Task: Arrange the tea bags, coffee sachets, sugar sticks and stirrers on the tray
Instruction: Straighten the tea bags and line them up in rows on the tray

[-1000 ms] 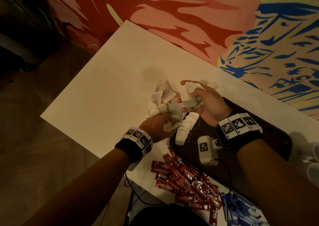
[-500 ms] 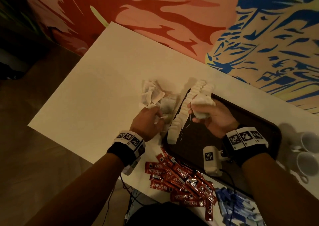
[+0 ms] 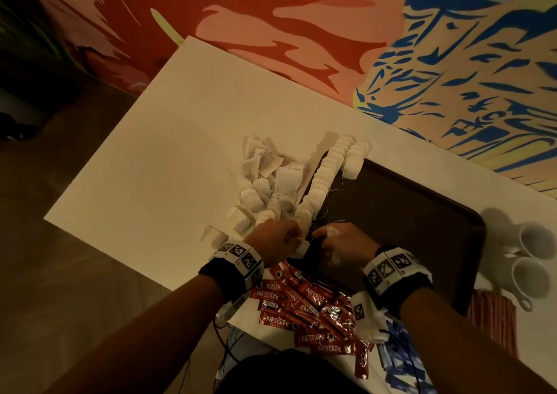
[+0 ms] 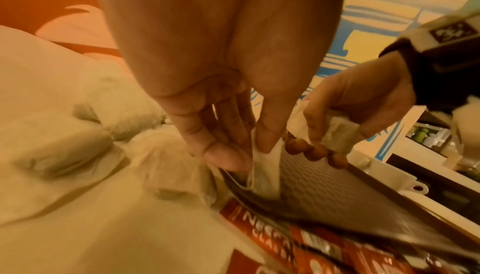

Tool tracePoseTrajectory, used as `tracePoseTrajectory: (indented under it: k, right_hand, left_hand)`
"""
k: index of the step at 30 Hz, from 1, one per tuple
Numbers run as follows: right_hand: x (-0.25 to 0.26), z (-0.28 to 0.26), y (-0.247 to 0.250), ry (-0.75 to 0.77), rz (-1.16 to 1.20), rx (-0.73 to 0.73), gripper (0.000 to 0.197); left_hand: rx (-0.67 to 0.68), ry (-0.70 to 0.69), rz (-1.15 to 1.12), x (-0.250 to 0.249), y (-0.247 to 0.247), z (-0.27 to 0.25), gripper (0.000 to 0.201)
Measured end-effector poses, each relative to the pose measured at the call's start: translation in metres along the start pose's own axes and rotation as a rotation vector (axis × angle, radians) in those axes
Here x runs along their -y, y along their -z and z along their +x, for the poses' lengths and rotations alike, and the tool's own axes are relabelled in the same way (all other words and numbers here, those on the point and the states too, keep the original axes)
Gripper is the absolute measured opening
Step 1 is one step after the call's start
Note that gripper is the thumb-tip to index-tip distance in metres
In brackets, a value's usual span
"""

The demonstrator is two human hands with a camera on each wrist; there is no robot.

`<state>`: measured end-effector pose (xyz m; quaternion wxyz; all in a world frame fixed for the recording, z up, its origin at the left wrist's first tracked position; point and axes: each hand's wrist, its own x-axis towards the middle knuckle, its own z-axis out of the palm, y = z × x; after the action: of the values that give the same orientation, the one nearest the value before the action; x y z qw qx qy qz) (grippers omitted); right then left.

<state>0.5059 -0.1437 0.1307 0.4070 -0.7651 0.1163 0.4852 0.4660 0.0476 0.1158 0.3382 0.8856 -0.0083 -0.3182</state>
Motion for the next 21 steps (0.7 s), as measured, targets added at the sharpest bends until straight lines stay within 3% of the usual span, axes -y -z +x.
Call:
tracePoseTrajectory:
  k: [5,8,13,21]
  right_hand:
    - [-0.006,0.001,-0.013,0.024,0.01,-0.008,0.031]
    - [0.005,-0.003,-0.01,0.031,0.033,-0.007,0.03]
    - [0.023,-0.015,0.005,0.135,-0.017,-0.124,0.03]
    - [0.078,-0.054,0.029,0.456,-0.109,-0.233,0.032]
  left_hand:
    - [-0.235,0.022,-0.035,0.002,-0.014,-0.005,0.022]
    - [-0.347,-0.038,-0.029,0.0,-0.021,-0.011,0.022]
    - [-0.196,-0.166,0.271,0.003,-0.037,-0.016,0.027]
    - [-0.17,-0.112,0.278,0.01,-0.044,-0.016,0.028]
